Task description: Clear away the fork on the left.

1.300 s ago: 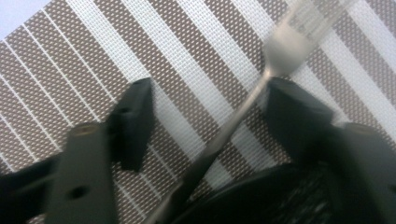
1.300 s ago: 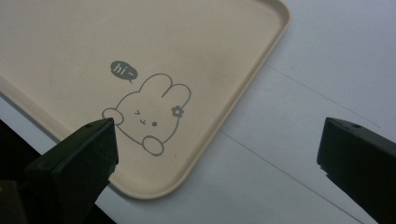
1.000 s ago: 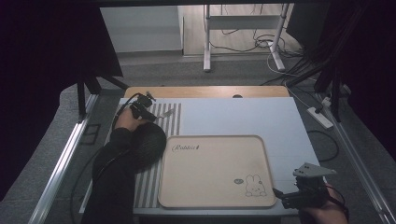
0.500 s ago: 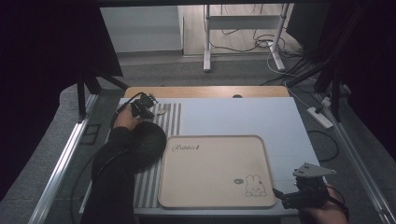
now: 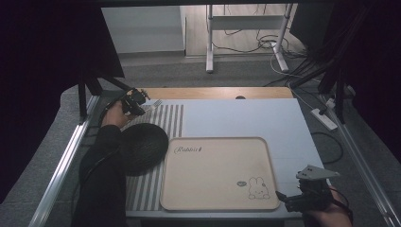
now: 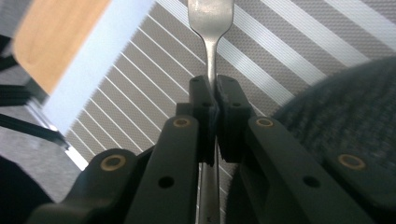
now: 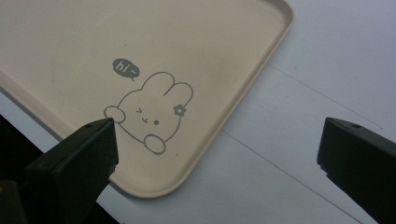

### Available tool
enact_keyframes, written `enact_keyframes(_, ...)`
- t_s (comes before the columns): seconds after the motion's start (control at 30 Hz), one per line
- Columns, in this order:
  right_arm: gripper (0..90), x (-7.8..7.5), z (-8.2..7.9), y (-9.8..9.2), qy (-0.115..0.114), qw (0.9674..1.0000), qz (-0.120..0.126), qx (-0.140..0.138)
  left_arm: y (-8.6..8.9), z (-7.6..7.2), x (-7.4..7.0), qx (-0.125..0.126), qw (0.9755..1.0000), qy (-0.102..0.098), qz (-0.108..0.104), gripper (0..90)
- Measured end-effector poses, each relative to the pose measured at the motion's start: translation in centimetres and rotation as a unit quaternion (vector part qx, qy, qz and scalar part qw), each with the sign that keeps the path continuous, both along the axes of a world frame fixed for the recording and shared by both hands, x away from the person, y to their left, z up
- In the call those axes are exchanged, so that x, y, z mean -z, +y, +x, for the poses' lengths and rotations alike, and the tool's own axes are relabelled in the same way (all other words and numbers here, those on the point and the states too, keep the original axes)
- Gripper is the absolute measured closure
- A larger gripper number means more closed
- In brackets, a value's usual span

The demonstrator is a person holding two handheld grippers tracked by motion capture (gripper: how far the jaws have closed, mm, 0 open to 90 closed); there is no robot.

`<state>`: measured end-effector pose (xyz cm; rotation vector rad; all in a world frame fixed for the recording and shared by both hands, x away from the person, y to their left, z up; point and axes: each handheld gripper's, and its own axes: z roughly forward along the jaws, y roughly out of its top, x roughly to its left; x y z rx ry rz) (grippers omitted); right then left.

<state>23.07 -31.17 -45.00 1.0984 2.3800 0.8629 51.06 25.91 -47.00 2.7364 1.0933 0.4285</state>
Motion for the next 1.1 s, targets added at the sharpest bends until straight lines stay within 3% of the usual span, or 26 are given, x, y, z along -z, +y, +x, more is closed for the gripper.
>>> enact_keyframes(0.07,0.0,0.0,0.0,0.0,0.0,1.0,-0.001,0.0,0.1,-0.2,0.0,-0.01,0.9997,0.01,-0.018,86.0)
enact_keyframes(0.17,0.0,0.0,0.0,0.0,0.0,1.0,-0.002,-0.001,0.3,-0.6,0.0,-0.035,0.9974,0.029,-0.056,86.0)
enact_keyframes(0.23,0.0,0.0,0.0,0.0,0.0,1.0,-0.002,-0.001,0.2,-0.9,0.0,-0.036,0.9953,0.041,-0.08,86.0)
enact_keyframes(0.37,0.0,0.0,0.0,0.0,-0.001,1.0,-0.002,-0.002,-0.1,-1.6,0.3,-0.038,0.9922,0.056,-0.105,86.0)
enact_keyframes(0.6,0.0,0.0,-0.1,0.1,-0.003,1.0,-0.004,-0.004,-0.7,-3.2,0.8,-0.04,0.9885,0.073,-0.126,86.0)
enact_keyframes(0.93,0.0,0.0,-0.1,0.1,-0.003,1.0,-0.008,-0.005,-2.0,-5.8,0.9,-0.034,0.9839,0.083,-0.155,86.0)
enact_keyframes(1.0,0.0,0.0,-0.1,0.2,-0.003,0.9999,-0.009,-0.005,-2.4,-6.4,0.9,-0.031,0.9839,0.082,-0.156,86.0)
enact_keyframes(1.1,0.0,0.0,-0.1,0.2,-0.003,0.9999,-0.009,-0.006,-2.7,-7.0,1.0,-0.028,0.9817,0.086,-0.168,86.0)
